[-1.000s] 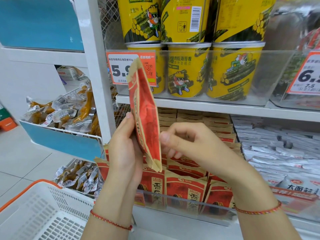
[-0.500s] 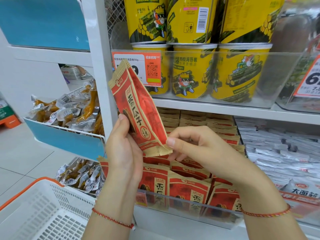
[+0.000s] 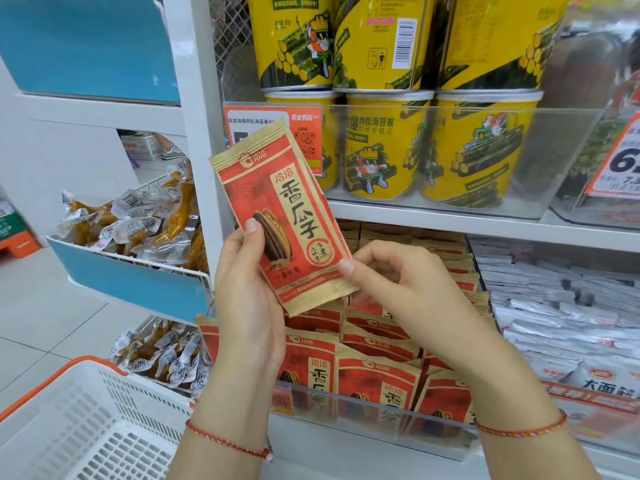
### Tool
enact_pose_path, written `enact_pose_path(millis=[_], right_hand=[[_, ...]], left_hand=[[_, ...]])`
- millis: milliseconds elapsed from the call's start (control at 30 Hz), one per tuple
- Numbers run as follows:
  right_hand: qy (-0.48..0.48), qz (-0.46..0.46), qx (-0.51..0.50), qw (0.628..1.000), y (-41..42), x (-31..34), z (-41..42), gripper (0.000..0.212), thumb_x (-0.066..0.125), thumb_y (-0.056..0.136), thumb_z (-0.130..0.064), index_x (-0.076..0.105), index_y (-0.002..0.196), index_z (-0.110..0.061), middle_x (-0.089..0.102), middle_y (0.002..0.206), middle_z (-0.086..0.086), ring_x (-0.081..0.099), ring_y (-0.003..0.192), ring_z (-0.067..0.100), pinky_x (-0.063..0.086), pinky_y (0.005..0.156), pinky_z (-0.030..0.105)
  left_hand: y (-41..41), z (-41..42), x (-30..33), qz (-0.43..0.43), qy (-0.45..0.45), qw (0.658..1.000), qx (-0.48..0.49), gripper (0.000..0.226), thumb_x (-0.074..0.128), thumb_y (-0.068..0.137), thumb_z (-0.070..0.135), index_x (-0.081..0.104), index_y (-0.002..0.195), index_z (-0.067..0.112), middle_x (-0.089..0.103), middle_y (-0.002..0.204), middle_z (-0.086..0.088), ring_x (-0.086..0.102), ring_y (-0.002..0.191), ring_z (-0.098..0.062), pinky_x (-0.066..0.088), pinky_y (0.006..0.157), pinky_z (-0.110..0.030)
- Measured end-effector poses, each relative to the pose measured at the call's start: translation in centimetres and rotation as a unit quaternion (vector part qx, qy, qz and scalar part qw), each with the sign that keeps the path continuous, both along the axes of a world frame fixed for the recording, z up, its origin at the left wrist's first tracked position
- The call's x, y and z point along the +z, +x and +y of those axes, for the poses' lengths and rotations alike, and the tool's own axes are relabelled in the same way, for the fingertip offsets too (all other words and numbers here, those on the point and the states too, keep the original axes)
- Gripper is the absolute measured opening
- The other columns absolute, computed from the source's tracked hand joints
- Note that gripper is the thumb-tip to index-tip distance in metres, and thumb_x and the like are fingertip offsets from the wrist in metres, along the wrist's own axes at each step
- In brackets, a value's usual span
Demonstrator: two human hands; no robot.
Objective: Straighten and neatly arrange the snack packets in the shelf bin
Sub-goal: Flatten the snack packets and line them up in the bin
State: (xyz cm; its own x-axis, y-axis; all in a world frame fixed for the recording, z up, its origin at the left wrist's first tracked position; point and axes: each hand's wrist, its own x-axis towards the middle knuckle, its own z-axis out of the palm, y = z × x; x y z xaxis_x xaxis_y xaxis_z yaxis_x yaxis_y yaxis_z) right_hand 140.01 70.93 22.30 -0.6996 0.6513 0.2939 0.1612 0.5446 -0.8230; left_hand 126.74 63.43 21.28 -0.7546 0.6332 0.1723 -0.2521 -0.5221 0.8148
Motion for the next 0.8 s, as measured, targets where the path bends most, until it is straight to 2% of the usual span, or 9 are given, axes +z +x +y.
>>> enact_pose_path(millis=[67, 133, 267, 367, 433, 500, 600, 700, 800], right_hand=[[-0.013, 0.016, 0.010, 1.000, 0.0, -0.1, 0.3, 0.024, 0.053, 0.094, -0.036, 0.069, 0.081, -0.024, 0.072, 0.076, -0.003, 0.068, 0.071, 0.009, 0.056, 0.075, 0.039], [-0.050, 0.040, 0.031, 0.997, 0.2, -0.1, 0.6, 0.029, 0.049, 0.098, -0.029, 0.070, 0.078, -0.022, 0.070, 0.069, -0.002, 0.066, 0.068, 0.009, 0.056, 0.072, 0.033], [-0.122, 0.020, 0.089, 0.988, 0.2, 0.1, 0.5, 0.033, 0.045, 0.098, -0.026, 0.070, 0.085, -0.009, 0.067, 0.063, -0.002, 0.065, 0.064, 0.008, 0.052, 0.065, 0.020], [-0.154, -0.011, 0.121, 0.981, 0.0, 0.1, 0.2, 0.036, 0.042, 0.099, -0.027, 0.068, 0.091, -0.003, 0.068, 0.064, -0.001, 0.066, 0.065, 0.008, 0.054, 0.066, 0.020], [-0.154, -0.025, 0.119, 0.981, -0.1, 0.1, 0.0, 0.035, 0.042, 0.098, -0.030, 0.069, 0.089, -0.009, 0.069, 0.068, -0.001, 0.067, 0.067, 0.010, 0.055, 0.069, 0.023], [-0.114, -0.024, 0.079, 0.990, -0.2, -0.1, 0.0, 0.031, 0.048, 0.096, -0.034, 0.069, 0.083, -0.016, 0.070, 0.071, -0.002, 0.069, 0.070, 0.011, 0.055, 0.072, 0.027], [-0.036, 0.078, -0.033, 0.996, -0.3, 0.2, 0.0, 0.024, 0.054, 0.093, -0.033, 0.068, 0.079, -0.019, 0.070, 0.073, -0.005, 0.067, 0.069, 0.008, 0.053, 0.071, 0.026], [-0.074, 0.223, -0.072, 0.969, 0.1, 1.5, -0.4, 0.024, 0.056, 0.086, -0.037, 0.067, 0.076, -0.018, 0.070, 0.069, -0.002, 0.065, 0.063, 0.009, 0.053, 0.063, 0.022], [-0.081, 0.265, -0.067, 0.959, 0.4, 2.3, -0.9, 0.025, 0.059, 0.078, -0.044, 0.067, 0.075, -0.020, 0.069, 0.067, -0.004, 0.064, 0.061, 0.009, 0.053, 0.059, 0.019]], left_hand=[[-0.1, -0.3, 0.2, -0.010, 0.037, 0.999, -0.029, 0.033, 0.046, 0.097, 0.028, 0.061, 0.118, 0.008, 0.070, 0.113, -0.013, 0.067, 0.107, -0.031, 0.053, 0.095, -0.048], [-0.2, -0.7, 0.4, 0.008, 0.078, 0.995, -0.055, 0.033, 0.041, 0.098, 0.031, 0.062, 0.114, 0.011, 0.070, 0.107, -0.008, 0.066, 0.102, -0.028, 0.053, 0.089, -0.043], [-0.2, -1.2, 0.6, 0.024, 0.115, 0.987, -0.105, 0.040, 0.039, 0.097, 0.038, 0.057, 0.120, 0.011, 0.067, 0.104, -0.005, 0.063, 0.099, -0.026, 0.052, 0.087, -0.041], [0.1, -1.1, 0.6, 0.016, 0.120, 0.986, -0.112, 0.046, 0.042, 0.094, 0.040, 0.057, 0.126, 0.011, 0.065, 0.106, -0.007, 0.060, 0.099, -0.026, 0.051, 0.086, -0.042], [0.2, -1.0, 0.6, 0.037, 0.115, 0.988, -0.097, 0.048, 0.041, 0.095, 0.040, 0.054, 0.130, 0.010, 0.066, 0.105, -0.006, 0.062, 0.097, -0.023, 0.054, 0.084, -0.038], [0.0, -0.9, 0.4, 0.063, 0.093, 0.990, -0.086, 0.041, 0.049, 0.092, 0.038, 0.056, 0.123, 0.012, 0.066, 0.100, -0.003, 0.064, 0.091, -0.019, 0.055, 0.080, -0.035], [-0.2, -0.7, -0.1, 0.128, 0.038, 0.990, -0.049, 0.056, 0.069, 0.072, 0.040, 0.054, 0.120, 0.015, 0.063, 0.105, -0.002, 0.062, 0.096, -0.018, 0.052, 0.088, -0.038], [-0.1, -0.3, -0.6, 0.205, 0.004, 0.978, -0.045, 0.057, 0.071, 0.066, 0.039, 0.054, 0.117, 0.021, 0.068, 0.104, 0.010, 0.064, 0.097, -0.008, 0.052, 0.084, -0.025], [0.3, -0.2, -0.9, 0.249, -0.021, 0.964, -0.090, 0.059, 0.072, 0.066, 0.038, 0.054, 0.119, 0.021, 0.067, 0.117, 0.008, 0.063, 0.109, -0.009, 0.050, 0.090, -0.028]])
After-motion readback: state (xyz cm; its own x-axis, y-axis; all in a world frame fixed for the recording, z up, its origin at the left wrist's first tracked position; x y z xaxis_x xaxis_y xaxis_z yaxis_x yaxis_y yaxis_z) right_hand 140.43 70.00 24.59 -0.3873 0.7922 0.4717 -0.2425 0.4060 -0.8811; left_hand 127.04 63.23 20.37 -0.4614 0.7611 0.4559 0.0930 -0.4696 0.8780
